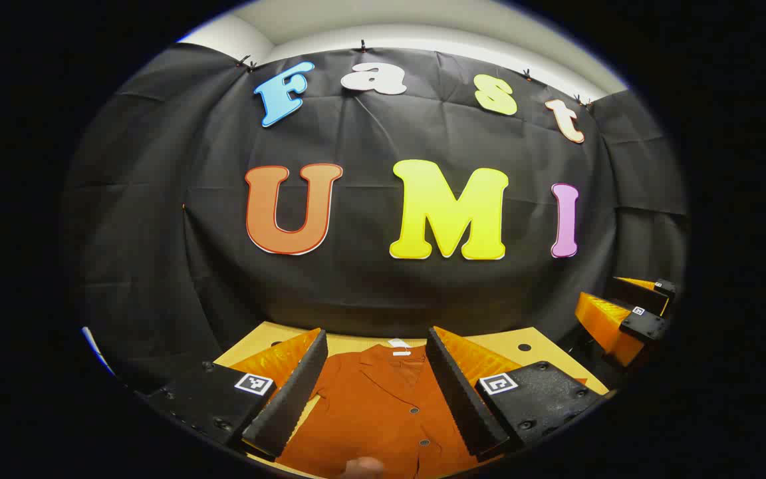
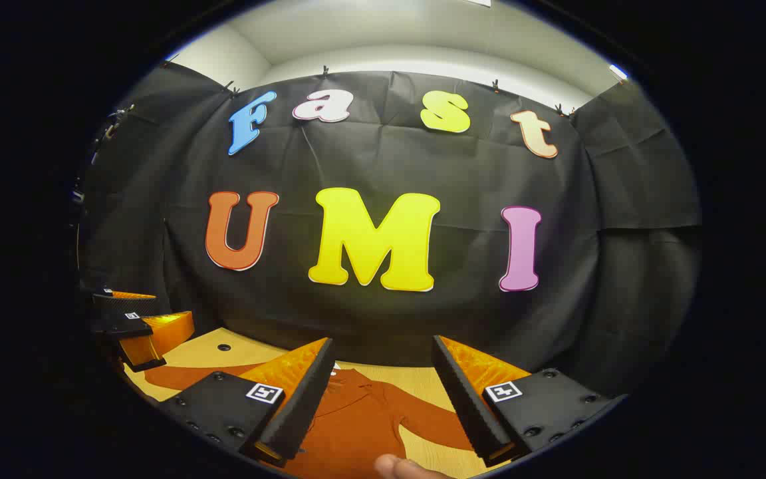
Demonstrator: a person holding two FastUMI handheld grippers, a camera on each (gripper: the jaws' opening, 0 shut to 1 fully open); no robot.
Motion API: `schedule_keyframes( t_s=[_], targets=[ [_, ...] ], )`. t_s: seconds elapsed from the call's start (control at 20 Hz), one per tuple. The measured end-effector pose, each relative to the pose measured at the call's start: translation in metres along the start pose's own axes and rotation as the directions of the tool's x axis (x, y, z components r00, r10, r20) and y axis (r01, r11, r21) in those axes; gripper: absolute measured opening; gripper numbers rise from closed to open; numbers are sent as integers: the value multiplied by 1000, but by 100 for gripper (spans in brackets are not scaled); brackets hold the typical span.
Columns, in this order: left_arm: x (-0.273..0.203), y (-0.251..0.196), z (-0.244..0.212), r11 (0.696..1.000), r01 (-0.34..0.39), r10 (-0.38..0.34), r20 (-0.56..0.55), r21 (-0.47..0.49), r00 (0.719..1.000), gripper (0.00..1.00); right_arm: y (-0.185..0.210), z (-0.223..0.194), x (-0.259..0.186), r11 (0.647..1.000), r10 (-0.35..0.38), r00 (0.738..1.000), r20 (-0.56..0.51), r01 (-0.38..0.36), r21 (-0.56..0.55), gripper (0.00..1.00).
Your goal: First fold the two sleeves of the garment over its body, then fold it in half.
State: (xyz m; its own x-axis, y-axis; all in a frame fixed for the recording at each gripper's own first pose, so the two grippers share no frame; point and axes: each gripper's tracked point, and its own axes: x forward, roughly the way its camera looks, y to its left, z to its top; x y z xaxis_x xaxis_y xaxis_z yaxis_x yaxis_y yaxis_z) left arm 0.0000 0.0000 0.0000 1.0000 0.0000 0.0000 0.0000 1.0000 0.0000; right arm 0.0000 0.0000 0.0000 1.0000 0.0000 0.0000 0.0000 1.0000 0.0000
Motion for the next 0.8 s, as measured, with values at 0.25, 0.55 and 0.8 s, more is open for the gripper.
schedule_keyframes(
  t_s=[0.25,0.55,0.8],
  targets=[
    [0,0,0,1000,0,0,0,0,1000,96,-14,-11,3,1000,-15,1000,-20,14,-8,94],
    [7,-16,-17,1000,23,-22,-68,13,997,97,-53,-34,11,997,-79,995,-67,78,-20,94],
    [19,-41,-42,1000,26,-28,-144,-15,989,96,-112,-86,29,980,-197,968,-156,191,-51,93]
  ],
)
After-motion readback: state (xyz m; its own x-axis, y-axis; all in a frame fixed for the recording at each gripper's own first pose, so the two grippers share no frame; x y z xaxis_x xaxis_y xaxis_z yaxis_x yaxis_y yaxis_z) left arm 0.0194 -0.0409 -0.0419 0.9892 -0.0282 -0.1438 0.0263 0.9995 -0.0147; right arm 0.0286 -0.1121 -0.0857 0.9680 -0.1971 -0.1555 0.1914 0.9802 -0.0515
